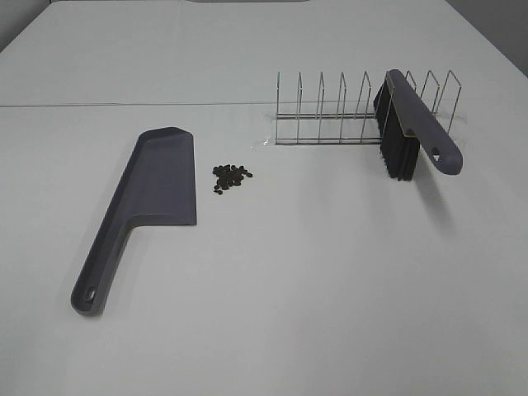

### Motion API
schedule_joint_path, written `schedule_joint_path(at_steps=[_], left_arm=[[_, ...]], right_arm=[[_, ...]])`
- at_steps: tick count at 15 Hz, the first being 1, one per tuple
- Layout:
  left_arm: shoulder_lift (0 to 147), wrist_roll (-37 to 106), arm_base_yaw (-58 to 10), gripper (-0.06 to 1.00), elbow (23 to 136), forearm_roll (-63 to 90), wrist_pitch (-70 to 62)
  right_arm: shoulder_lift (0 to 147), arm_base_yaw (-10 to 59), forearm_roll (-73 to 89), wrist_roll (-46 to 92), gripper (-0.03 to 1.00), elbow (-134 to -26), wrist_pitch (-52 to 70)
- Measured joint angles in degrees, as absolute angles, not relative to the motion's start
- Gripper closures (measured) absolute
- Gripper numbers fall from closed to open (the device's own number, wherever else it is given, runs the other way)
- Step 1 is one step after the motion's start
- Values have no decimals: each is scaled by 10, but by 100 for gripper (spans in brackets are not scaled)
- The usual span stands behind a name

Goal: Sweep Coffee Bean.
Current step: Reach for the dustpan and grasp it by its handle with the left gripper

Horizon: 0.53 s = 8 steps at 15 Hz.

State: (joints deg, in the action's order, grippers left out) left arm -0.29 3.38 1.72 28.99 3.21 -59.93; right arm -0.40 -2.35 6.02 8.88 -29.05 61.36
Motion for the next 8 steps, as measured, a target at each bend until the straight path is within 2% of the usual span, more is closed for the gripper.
schedule_joint_path(at_steps=[8], left_arm=[[-3,34,17,49,290,32,-599]], right_arm=[[-4,-23,60,89,13,-290,614]])
